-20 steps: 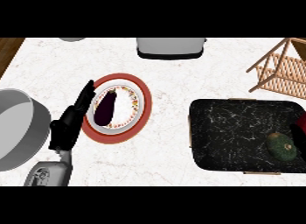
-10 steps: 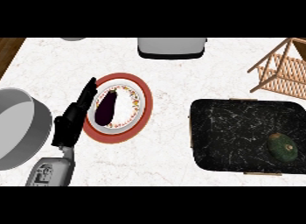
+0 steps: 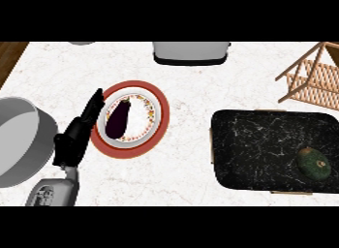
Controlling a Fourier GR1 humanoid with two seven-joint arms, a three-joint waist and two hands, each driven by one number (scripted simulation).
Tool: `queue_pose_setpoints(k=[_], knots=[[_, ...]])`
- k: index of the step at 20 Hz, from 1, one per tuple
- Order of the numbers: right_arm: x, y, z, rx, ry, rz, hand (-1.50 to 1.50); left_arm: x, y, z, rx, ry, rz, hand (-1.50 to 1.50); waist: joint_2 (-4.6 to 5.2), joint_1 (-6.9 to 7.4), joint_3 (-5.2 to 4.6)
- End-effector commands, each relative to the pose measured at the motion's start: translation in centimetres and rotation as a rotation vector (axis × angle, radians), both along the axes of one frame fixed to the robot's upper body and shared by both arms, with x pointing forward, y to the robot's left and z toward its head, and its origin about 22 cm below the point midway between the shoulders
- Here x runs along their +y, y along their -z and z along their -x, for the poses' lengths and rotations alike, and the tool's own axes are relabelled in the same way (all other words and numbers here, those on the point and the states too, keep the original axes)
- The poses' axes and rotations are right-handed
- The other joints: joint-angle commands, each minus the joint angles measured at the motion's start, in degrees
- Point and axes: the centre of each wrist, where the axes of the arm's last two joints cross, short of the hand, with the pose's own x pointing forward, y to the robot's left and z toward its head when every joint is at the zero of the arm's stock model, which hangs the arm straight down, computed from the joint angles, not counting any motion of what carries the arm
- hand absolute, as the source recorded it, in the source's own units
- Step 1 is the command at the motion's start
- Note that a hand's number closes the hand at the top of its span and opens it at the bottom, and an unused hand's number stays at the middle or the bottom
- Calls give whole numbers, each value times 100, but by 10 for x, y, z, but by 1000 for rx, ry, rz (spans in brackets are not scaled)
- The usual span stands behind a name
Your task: Pick the pear from the tray and place it in the tiered shelf
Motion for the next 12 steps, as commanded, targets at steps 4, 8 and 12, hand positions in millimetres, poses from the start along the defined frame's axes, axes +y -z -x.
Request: queue_pose_setpoints(k=[4, 8, 12], knots=[[-49, -10, -13, -44, 63, 45, 150, 6, 2, -11, 17, -10, 4, 0, 9, -22, 2], [-57, -26, -35, -58, 61, 90, 150, -6, 4, -8, -6, 3, -6, 0, 11, 8, 1], [-74, -30, -47, -37, 105, 162, 150, 1, -10, -10, -6, 25, -2, 0, 11, 39, 1]])
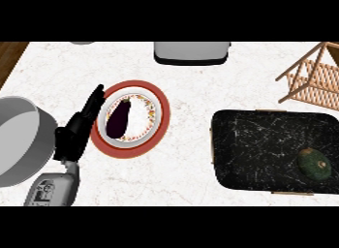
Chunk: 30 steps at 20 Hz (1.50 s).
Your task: Pick the pear from the tray and place it in the tiered shelf
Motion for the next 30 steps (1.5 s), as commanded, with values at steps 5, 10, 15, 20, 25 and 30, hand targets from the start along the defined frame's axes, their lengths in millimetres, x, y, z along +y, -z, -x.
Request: queue_pose_setpoints(k=[5, 10, 15, 20, 25, 30], knots=[[-28, 26, -30, 23, 51, 76, 150, 8, 2, 15, 3, -1, 3, 0, -5, 19, 0], [-36, 71, -56, 6, -1, 210, 150, -15, -4, -1, -17, -10, -13, 0, 23, 61, 7], [-40, 68, -81, -80, 59, 92, 150, -19, -14, -13, 8, 20, 15, 0, 21, 58, 5], [-56, 80, -78, -253, -43, -77, 150, -13, 12, 2, -2, 17, 3, 0, 16, 36, 6], [-86, 86, -79, -257, -57, -86, 150, -8, -12, -7, -4, 13, 0, 0, 31, 87, 9], [-78, 88, -92, -250, -64, -80, 150, -11, 10, 2, -7, 10, 11, 0, 20, 51, 3]])
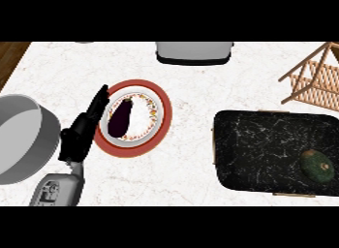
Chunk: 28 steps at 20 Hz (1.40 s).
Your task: Pick the pear from the tray and place it in the tiered shelf
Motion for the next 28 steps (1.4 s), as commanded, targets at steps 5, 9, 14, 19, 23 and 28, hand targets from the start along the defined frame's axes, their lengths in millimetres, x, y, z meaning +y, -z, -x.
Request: queue_pose_setpoints(k=[5, 9, 14, 19, 23, 28], knots=[[-18, 20, 6, 174, 313, -9, -150, 6, -5, -5, 1, 13, -2, 0, 1, 1, -6], [-43, 8, 27, 139, 280, -48, -150, 17, 10, -9, 13, -8, -2, 0, -3, -55, -3], [-40, 22, 24, 62, 217, -123, -150, 1, -5, -8, -11, -4, -4, 0, -14, -48, 0], [-41, 1, 25, 34, 138, -187, -150, 6, 8, -6, 15, -3, 2, 0, -12, -61, -3], [-39, -1, 27, 8, 58, -205, -150, 2, 0, 2, -5, -17, -3, 0, -35, -88, -5], [-53, -34, 41, -202, 106, -354, -150, 17, -1, -5, 12, -23, -12, 0, -37, -98, -4]])
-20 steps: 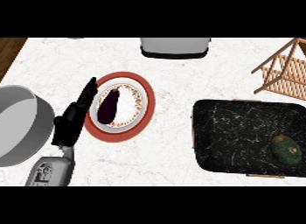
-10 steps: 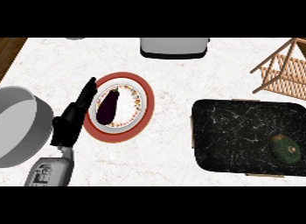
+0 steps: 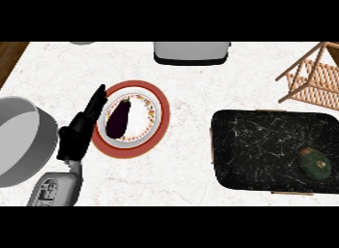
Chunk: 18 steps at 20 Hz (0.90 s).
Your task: Pick the pear from the tray and place it in the tiered shelf
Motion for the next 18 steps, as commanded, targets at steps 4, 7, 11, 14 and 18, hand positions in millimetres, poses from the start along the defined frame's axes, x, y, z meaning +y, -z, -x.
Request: queue_pose_setpoints(k=[4, 7, 11, 14, 18], knots=[[-32, -45, 42, -226, 103, -122, -150, -4, -14, -10, 8, -1, 5, 0, 3, -35, 4], [-61, -56, 86, -198, 152, -195, -150, -3, -3, 7, 6, -14, -2, 0, -19, -80, 3], [-82, -64, 124, -77, 188, -315, -150, -1, 2, 4, 3, -18, 12, 0, -13, -119, 0], [-101, -43, 158, -11, 158, -335, -150, 9, 5, 0, 10, -41, -16, 0, -26, -240, 4], [-121, -27, 212, 74, 159, -298, -150, 15, -6, 14, -1, -40, 2, 0, -54, -275, 13]])
